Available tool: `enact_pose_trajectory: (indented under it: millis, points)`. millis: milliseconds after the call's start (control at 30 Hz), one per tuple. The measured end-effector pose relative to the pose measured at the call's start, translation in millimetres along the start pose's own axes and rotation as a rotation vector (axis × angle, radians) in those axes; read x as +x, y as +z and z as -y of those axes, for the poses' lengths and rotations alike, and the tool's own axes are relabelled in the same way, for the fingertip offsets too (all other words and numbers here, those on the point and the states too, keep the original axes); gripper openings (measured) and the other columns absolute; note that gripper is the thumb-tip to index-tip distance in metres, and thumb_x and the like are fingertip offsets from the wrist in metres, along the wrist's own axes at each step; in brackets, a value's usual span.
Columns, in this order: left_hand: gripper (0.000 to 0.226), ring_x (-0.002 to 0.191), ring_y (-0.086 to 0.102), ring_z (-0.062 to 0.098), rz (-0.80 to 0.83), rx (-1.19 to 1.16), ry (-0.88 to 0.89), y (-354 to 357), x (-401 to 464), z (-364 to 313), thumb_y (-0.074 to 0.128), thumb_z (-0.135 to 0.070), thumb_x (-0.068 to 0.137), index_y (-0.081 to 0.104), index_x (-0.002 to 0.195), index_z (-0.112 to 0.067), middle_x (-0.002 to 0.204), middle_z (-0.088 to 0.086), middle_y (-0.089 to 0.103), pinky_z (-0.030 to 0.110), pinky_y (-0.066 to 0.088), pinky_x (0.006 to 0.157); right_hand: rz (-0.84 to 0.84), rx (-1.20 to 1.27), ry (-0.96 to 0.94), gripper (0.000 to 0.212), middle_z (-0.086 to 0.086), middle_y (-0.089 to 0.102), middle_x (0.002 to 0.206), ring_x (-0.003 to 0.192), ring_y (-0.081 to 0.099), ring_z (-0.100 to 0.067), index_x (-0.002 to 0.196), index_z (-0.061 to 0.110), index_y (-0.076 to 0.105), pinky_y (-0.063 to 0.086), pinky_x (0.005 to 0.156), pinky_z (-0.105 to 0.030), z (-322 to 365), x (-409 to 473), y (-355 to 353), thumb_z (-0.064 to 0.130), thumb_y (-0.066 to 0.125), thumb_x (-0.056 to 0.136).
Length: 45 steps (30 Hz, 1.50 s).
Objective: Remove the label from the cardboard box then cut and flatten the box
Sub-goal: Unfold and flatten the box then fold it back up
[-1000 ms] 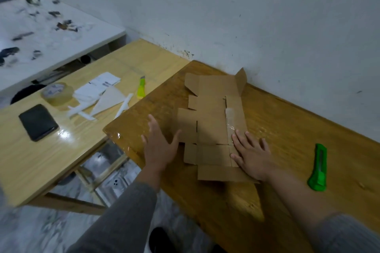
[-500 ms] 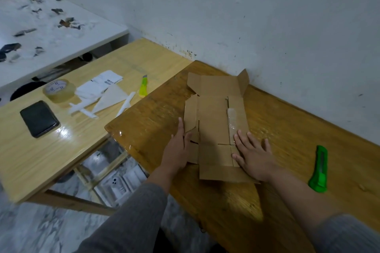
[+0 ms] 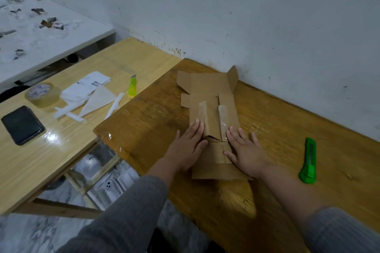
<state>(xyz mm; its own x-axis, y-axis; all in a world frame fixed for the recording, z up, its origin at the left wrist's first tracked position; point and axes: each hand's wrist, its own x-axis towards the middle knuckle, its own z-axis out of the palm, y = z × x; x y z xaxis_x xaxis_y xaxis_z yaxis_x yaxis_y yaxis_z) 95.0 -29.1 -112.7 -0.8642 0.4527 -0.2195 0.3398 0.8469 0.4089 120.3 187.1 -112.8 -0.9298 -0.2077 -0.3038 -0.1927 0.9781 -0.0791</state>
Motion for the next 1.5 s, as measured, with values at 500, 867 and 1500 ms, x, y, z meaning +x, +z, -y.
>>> enact_pose_trajectory:
  millis: [500, 867, 1500]
  points:
    - [0.076, 0.147, -0.016, 0.019, 0.150, 0.395, -0.001, 1.0, 15.8, -10.0, 0.005, -0.064, 0.093, -0.006, 0.154, -0.019, 0.161, 0.004, -0.014, 0.052, -0.006, 0.118, 0.007, 0.030, -0.122, 0.064, -0.006, -0.013, 0.159, 0.147, -0.005, -0.023, 0.149, 0.025, -0.010, 0.010, 0.119, -0.037, 4.4, 0.9, -9.3, 0.042, 0.027, 0.100]
    - [0.082, 0.146, -0.013, 0.009, -0.083, 0.098, -0.192, -5.1, -21.5, 33.1, -0.009, -0.065, 0.086, -0.008, 0.152, -0.018, 0.161, -0.003, -0.008, 0.046, -0.013, 0.118, 0.092, -0.082, -0.151, 0.054, -0.014, -0.016, 0.157, 0.146, -0.006, -0.031, 0.150, 0.027, -0.003, 0.012, 0.119, -0.040, 4.8, 5.6, -13.7, 0.038, 0.020, 0.102]
    - [0.108, 0.142, -0.028, 0.008, 0.159, 0.300, 0.150, 6.9, -33.3, 13.5, 0.011, -0.087, 0.073, -0.018, 0.151, -0.018, 0.155, -0.004, -0.031, 0.055, -0.012, 0.116, 0.004, -0.058, -0.146, 0.059, -0.006, -0.001, 0.160, 0.147, 0.006, -0.025, 0.150, 0.035, 0.005, 0.022, 0.117, -0.039, 1.5, 2.4, -18.0, 0.048, 0.029, 0.098]
